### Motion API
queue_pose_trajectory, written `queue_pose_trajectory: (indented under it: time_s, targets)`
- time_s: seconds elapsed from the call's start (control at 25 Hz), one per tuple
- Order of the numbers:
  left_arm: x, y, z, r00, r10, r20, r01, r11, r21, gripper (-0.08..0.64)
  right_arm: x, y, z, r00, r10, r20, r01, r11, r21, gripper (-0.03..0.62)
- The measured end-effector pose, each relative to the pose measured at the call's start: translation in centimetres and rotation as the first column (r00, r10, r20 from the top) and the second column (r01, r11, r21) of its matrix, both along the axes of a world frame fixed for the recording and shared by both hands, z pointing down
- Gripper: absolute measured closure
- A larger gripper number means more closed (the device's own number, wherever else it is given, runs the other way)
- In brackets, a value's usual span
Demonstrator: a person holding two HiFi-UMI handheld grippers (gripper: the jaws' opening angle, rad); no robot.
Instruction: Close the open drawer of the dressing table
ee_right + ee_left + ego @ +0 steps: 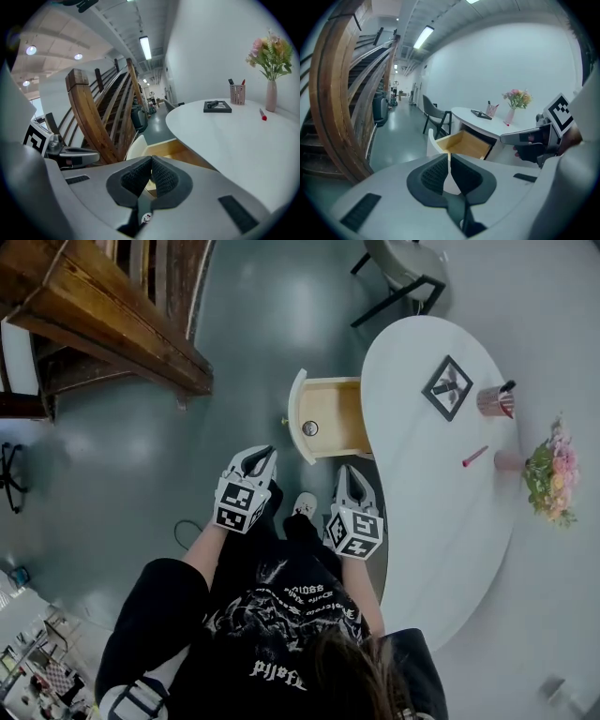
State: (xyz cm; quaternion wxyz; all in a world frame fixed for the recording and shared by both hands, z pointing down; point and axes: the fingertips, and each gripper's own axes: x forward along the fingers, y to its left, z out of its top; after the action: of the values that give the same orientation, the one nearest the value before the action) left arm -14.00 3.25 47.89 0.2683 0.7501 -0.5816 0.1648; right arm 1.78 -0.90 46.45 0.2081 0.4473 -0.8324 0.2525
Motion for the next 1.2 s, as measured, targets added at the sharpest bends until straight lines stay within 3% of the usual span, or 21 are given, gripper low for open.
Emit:
queue_pose_trajectory:
  time_s: [0.36,0.52,0.64,0.84,1.04,1.2]
  targets:
    - [-1.4,-2.9,3.9,0.994,0.107,0.014,-0.105,0.992,-0.075,0.529,-0.5,-1.1,3.3,0.994,0.106,-0.021,-0.107,0.992,-0.065,0.566]
    - [-1.8,-3.9,5.9,0.989,0.149,0.015,-0.147,0.984,-0.1,0.445,-0.3,-1.1,4.6,0.989,0.143,-0.046,-0.147,0.986,-0.083,0.566]
    - [-2.1,-4.8,7.0,0.983,0.184,0.021,-0.181,0.977,-0.113,0.428,0.0,-0.9,5.6,0.984,0.169,-0.057,-0.174,0.98,-0.1,0.566]
    - [-2.1,-5.7,9.3,0.959,0.278,0.057,-0.267,0.953,-0.143,0.407,0.4,-0.6,6.9,0.974,0.217,-0.07,-0.224,0.967,-0.119,0.566]
    - [-2.0,-6.6,12.0,0.948,0.315,0.053,-0.303,0.938,-0.169,0.407,0.2,-0.3,8.3,0.967,0.244,-0.073,-0.252,0.957,-0.142,0.566]
    - [-1.5,-7.2,13.8,0.923,0.38,0.055,-0.362,0.909,-0.206,0.39,-0.1,-0.3,9.2,0.966,0.248,-0.075,-0.257,0.953,-0.159,0.566]
